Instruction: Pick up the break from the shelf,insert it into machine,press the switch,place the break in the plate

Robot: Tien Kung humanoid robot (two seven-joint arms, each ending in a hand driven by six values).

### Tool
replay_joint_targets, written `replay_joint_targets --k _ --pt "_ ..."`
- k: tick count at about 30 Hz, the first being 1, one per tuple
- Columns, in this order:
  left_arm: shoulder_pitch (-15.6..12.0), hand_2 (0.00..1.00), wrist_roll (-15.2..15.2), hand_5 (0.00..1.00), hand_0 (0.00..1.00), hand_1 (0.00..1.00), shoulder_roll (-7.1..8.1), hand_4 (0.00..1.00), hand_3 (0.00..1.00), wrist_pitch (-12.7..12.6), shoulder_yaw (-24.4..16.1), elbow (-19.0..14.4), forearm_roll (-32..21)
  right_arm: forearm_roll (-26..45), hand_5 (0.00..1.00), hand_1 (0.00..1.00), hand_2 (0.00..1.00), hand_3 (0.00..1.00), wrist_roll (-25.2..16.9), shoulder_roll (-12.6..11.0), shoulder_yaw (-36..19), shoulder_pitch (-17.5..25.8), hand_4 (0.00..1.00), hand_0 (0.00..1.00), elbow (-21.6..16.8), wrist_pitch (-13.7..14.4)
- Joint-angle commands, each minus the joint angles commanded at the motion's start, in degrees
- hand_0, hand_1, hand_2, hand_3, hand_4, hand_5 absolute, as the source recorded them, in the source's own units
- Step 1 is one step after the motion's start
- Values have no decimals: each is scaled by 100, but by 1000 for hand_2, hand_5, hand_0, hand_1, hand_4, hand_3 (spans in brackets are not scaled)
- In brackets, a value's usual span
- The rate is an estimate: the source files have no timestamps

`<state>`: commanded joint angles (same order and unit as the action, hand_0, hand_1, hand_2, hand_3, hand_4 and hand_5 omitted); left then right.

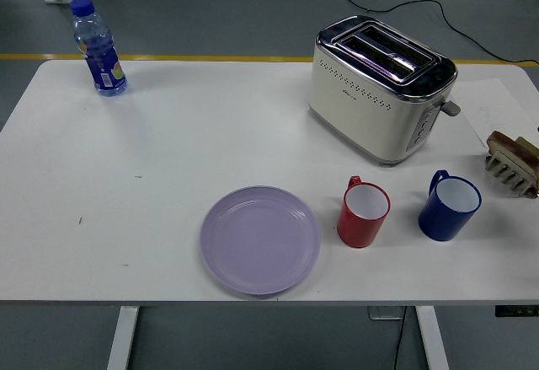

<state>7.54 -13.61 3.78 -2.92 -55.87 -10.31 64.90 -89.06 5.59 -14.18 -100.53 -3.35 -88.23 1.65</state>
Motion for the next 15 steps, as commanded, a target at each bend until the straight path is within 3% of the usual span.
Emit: replay_joint_targets --k 3,13,15 --pt "2 674 -1 837 684 692 1 286 560 -1 -1 0 0 -410 177 892 929 930 73 -36 84 -39 873 919 -31 -19" --pt "11 674 2 833 685 692 8 285 561 -7 59 0 -95 -2820 182 888 927 930 675 -319 785 -427 869 918 78 -295" --pt "11 674 2 833 685 692 8 285 561 -7 64 0 -101 -2979 182 888 927 930 734 -344 836 -466 869 918 92 -334"
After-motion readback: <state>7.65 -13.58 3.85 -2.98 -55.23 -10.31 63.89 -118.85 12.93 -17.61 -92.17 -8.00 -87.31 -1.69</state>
